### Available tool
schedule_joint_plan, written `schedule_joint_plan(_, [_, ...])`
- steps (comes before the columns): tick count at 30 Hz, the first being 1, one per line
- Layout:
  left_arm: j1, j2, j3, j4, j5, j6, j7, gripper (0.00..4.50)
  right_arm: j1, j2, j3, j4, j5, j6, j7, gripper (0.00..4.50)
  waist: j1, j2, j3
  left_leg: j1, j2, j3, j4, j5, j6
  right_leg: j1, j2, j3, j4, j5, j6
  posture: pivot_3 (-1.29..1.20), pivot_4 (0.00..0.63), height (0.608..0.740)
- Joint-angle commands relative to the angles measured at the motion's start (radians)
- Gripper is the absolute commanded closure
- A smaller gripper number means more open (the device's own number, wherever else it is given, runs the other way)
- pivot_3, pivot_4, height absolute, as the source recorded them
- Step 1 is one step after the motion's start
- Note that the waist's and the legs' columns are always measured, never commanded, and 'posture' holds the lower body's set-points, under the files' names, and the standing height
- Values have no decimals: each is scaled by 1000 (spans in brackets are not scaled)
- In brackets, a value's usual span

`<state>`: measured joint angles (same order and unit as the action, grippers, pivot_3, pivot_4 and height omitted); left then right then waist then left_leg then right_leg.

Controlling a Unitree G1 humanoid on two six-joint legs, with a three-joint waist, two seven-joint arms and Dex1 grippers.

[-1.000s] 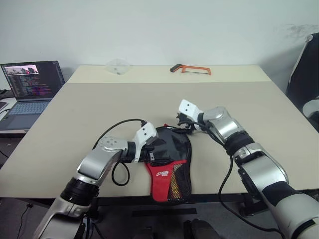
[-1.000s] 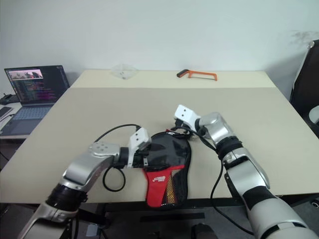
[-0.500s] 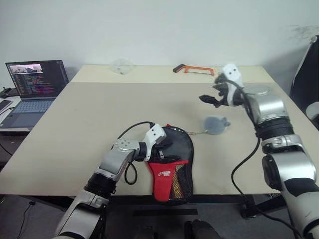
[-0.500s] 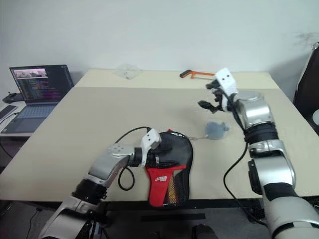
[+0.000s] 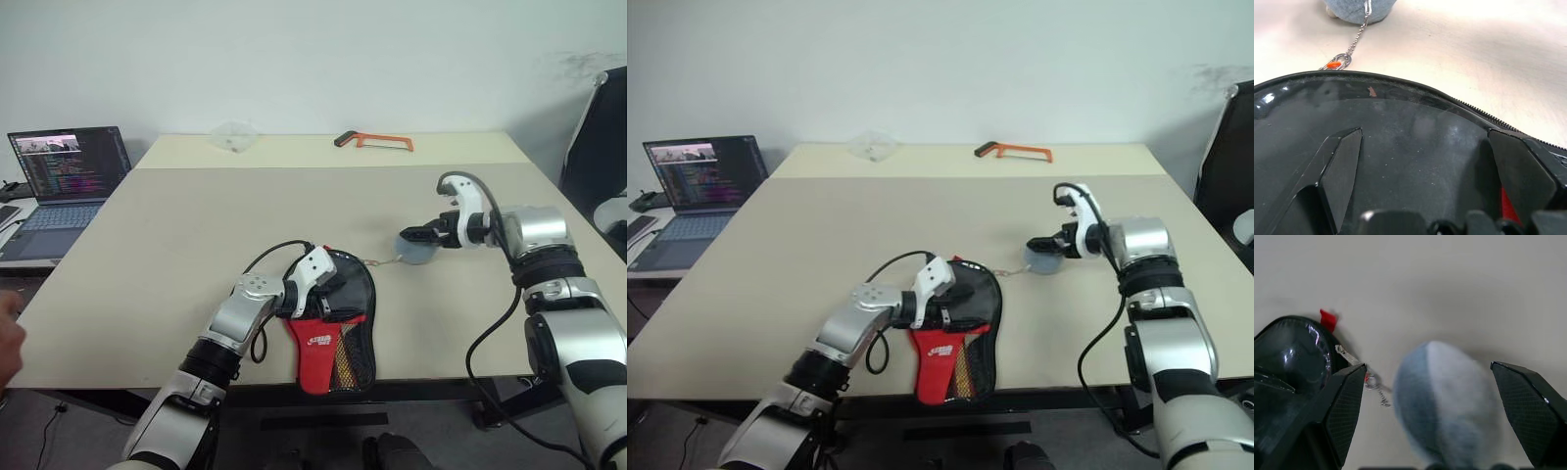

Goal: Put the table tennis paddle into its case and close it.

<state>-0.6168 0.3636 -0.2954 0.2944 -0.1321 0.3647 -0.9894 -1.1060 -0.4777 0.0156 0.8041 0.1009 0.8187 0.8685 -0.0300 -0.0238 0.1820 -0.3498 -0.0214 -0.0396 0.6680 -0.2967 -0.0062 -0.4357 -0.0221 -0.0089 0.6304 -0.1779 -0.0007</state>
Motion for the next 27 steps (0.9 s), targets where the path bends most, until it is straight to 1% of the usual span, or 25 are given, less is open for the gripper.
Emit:
schedule_joint_plan(1, [25,-4,-31,30,32,21,4,0,0,1,-5,24,-6,-35,-37,42,1,0,0,0,0,0,0,0,0,0,0,0,0,0,0,0,150,740])
schedule_joint_plan(6, [25,-19,-39,39,53,21,24,0,7,11,3,56,-6,-60,-50,42,1,0,0,2,0,0,0,0,0,2,0,0,-1,0,0,0,150,740])
schedule_joint_plan(9, [25,-23,-52,49,77,2,35,0,14,13,-11,50,7,-68,-51,596,0,0,0,4,0,0,0,0,0,6,0,0,-1,0,1,0,150,740])
schedule_joint_plan(11, [25,-25,-60,58,88,-15,38,0,26,10,-7,33,9,-67,-46,1322,0,0,-1,5,0,-1,0,0,0,9,1,0,-1,-3,5,0,150,740])
schedule_joint_plan(12, [26,-27,-60,62,89,-18,40,0,33,7,-3,23,9,-65,-42,1620,0,0,-1,6,0,-2,0,0,0,11,1,0,-2,-3,6,0,150,740])
schedule_joint_plan(13, [25,-28,-61,69,92,-21,42,0,40,0,-1,6,9,-59,-38,2074,0,0,-1,6,0,-2,0,0,0,12,1,0,-2,-3,6,0,150,740])
schedule_joint_plan(14, [24,-28,-62,76,96,-25,44,0,48,-7,2,-13,10,-52,-33,2358,0,0,-1,6,0,-2,0,0,0,12,2,0,-2,-3,6,0,150,740])
schedule_joint_plan(15, [24,-27,-63,82,99,-27,44,0,56,-17,7,-35,8,-46,-27,2756,0,0,-1,6,-1,-2,0,0,0,12,2,0,-2,-3,6,0,150,740])
schedule_joint_plan(17, [25,-24,-66,99,109,-33,43,0,91,-59,44,-109,-19,-52,0,3396,1,1,-1,6,-1,-2,0,0,0,12,2,0,-2,-3,6,0,150,740])
schedule_joint_plan(20, [32,-26,-65,129,110,-41,39,0,173,-152,133,-247,-69,-78,67,4028,6,1,-1,5,-1,-4,0,0,0,12,2,-1,-3,-4,7,0,150,740])
schedule_joint_plan(22, [36,-32,-65,153,109,-48,38,0,235,-223,186,-349,-95,-101,117,4260,7,2,-2,5,-2,-5,0,0,0,12,2,-2,-3,-5,8,0,150,740])
schedule_joint_plan(24, [39,-33,-68,174,115,-57,37,0,279,-277,207,-432,-94,-108,154,4295,8,5,-4,5,-3,-5,0,0,0,14,1,-2,-3,-6,10,0,150,740])
schedule_joint_plan(27, [36,-33,-71,234,136,-83,56,0,338,-351,200,-591,-39,-91,242,4295,10,6,-5,6,-3,-6,0,0,0,15,1,-3,-4,-6,10,0,150,740])
